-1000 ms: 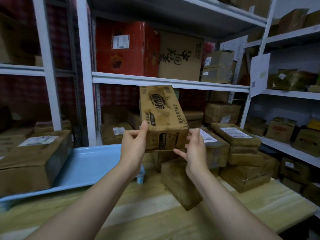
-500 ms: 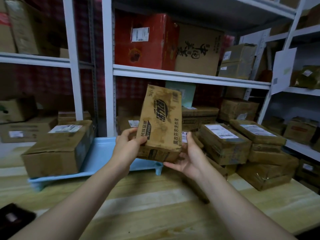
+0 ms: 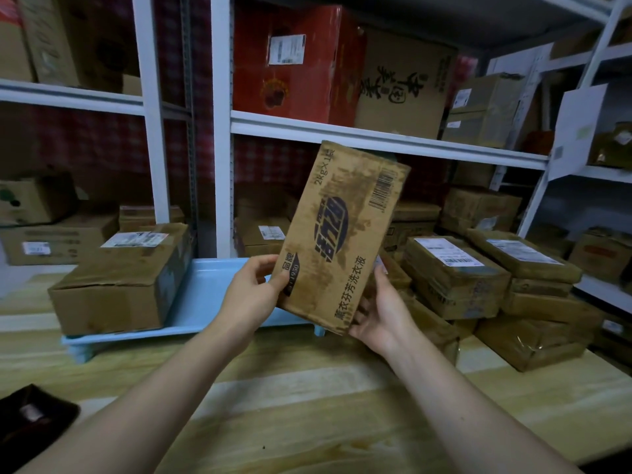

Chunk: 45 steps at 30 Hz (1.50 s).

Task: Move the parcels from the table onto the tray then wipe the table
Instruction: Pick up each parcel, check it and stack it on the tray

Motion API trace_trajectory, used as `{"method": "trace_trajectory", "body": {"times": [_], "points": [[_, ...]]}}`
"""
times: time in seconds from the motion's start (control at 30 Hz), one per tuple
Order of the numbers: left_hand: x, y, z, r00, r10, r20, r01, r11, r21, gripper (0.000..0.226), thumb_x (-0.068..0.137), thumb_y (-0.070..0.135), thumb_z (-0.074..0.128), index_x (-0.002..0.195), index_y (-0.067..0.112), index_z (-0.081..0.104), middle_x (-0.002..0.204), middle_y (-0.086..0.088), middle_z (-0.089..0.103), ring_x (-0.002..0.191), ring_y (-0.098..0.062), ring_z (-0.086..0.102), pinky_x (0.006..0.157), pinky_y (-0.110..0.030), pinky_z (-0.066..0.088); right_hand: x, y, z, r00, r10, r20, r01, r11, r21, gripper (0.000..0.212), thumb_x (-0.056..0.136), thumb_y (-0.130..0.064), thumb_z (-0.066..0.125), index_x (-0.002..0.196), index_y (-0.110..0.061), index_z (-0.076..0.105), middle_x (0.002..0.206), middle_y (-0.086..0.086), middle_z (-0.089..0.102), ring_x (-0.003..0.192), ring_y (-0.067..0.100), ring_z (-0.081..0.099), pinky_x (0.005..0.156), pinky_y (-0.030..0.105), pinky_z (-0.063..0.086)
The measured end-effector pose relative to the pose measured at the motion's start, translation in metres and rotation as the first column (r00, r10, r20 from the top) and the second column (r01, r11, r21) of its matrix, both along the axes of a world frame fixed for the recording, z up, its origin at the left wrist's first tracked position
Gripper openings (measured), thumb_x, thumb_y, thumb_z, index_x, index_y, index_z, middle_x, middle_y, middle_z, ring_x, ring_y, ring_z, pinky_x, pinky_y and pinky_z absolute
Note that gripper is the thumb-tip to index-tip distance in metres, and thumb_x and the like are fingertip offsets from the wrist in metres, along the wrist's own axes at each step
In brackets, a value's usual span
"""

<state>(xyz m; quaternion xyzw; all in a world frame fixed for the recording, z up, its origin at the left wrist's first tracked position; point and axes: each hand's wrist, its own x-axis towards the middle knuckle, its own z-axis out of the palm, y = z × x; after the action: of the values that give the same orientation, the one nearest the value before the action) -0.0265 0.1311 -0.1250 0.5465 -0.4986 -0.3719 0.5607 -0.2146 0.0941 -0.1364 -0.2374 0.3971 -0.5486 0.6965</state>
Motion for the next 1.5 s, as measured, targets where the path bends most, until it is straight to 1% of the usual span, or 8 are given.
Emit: {"method": "trace_trajectory", "body": {"times": [0.23, 0.5, 0.67, 0.87, 1.0, 1.17, 1.33, 1.5], "points": [[-0.012, 0.002, 0.006, 0.999, -0.035, -0.035, 0.036, 0.999, 0.029, 0.045, 0.092, 0.046, 0.055, 0.132, 0.028, 0.047, 0.122, 0.003, 0.056, 0.107, -0.017, 0.057, 0.084, -0.035, 0.053, 0.001, 0.001, -0.003, 0.997, -0.040, -0.068, 0.038, 0.999, -0.025, 0.027, 0.097, -0.050, 0.054, 0.098, -0.023, 0.062, 0.130, 0.014, 0.063, 0.123, 0.030, 0.056, 0.106, 0.056, 0.043], [-0.021, 0.001, 0.011, 0.999, -0.043, -0.020, 0.043, 0.999, 0.024, 0.050, 0.092, 0.043, 0.056, 0.137, 0.029, 0.039, 0.117, 0.007, 0.050, 0.098, -0.012, 0.051, 0.079, -0.030, 0.045, -0.001, 0.001, -0.003, 0.996, -0.021, -0.081, 0.019, 0.999, -0.030, 0.029, 0.096, -0.050, 0.056, 0.102, -0.023, 0.064, 0.121, 0.014, 0.067, 0.115, 0.033, 0.059, 0.103, 0.058, 0.044], [-0.022, 0.002, 0.009, 0.997, -0.032, -0.063, 0.029, 0.998, -0.049, 0.071, 0.090, 0.045, 0.059, 0.150, 0.036, 0.021, 0.134, 0.008, 0.044, 0.114, -0.011, 0.047, 0.097, -0.034, 0.045, -0.005, 0.001, -0.002, 0.998, 0.056, -0.025, -0.056, 0.998, 0.007, 0.042, 0.095, -0.057, 0.053, 0.109, -0.021, 0.070, 0.116, 0.011, 0.071, 0.108, 0.031, 0.062, 0.086, 0.050, 0.047], [-0.021, -0.001, 0.003, 0.997, -0.071, -0.022, 0.069, 0.995, -0.076, 0.113, 0.050, 0.091, 0.057, 0.147, 0.049, 0.014, 0.150, 0.011, 0.034, 0.134, -0.011, 0.039, 0.112, -0.044, 0.035, -0.001, -0.006, -0.006, 0.994, 0.092, -0.055, -0.093, 0.995, -0.021, 0.048, 0.093, -0.058, 0.053, 0.115, -0.020, 0.072, 0.120, 0.005, 0.073, 0.111, 0.027, 0.065, 0.079, 0.042, 0.049], [-0.021, -0.001, 0.006, 0.991, -0.135, -0.007, 0.134, 0.986, -0.095, 0.116, 0.044, 0.094, 0.055, 0.146, 0.050, 0.020, 0.148, 0.014, 0.039, 0.134, -0.009, 0.039, 0.114, -0.041, 0.033, -0.002, -0.009, -0.010, 0.995, 0.070, -0.065, -0.075, 0.995, -0.069, 0.047, 0.090, -0.054, 0.060, 0.122, -0.020, 0.071, 0.115, 0.004, 0.075, 0.111, 0.028, 0.067, 0.080, 0.045, 0.054], [-0.021, 0.001, 0.010, 0.998, -0.002, 0.070, 0.002, 1.000, -0.009, 0.098, 0.058, 0.086, 0.048, 0.146, 0.048, 0.025, 0.150, 0.007, 0.020, 0.144, -0.017, 0.016, 0.118, -0.044, 0.021, -0.001, -0.008, -0.009, 0.994, 0.014, -0.106, -0.034, 0.983, -0.181, 0.039, 0.091, -0.046, 0.063, 0.121, -0.021, 0.071, 0.109, 0.005, 0.077, 0.097, 0.023, 0.072, 0.077, 0.042, 0.058], [-0.020, -0.002, 0.013, 0.996, -0.072, -0.052, 0.069, 0.996, -0.057, 0.047, 0.092, 0.057, 0.048, 0.137, 0.045, 0.043, 0.125, 0.027, 0.052, 0.111, 0.006, 0.050, 0.096, -0.023, 0.040, -0.002, -0.013, -0.010, 0.987, -0.051, -0.152, 0.010, 0.966, -0.257, 0.036, 0.093, -0.034, 0.065, 0.127, -0.023, 0.067, 0.117, 0.003, 0.075, 0.115, 0.026, 0.066, 0.101, 0.049, 0.049], [-0.021, 0.001, 0.010, 0.987, -0.106, -0.124, 0.098, 0.993, -0.070, 0.040, 0.096, 0.052, 0.042, 0.134, 0.039, 0.045, 0.114, 0.026, 0.058, 0.103, 0.002, 0.055, 0.092, -0.030, 0.041, -0.002, -0.011, -0.009, 0.992, -0.093, -0.080, 0.071, 0.965, -0.253, 0.052, 0.090, -0.014, 0.069, 0.139, -0.012, 0.051, 0.115, 0.013, 0.074, 0.099, 0.019, 0.073, 0.074, 0.032, 0.058]]}}
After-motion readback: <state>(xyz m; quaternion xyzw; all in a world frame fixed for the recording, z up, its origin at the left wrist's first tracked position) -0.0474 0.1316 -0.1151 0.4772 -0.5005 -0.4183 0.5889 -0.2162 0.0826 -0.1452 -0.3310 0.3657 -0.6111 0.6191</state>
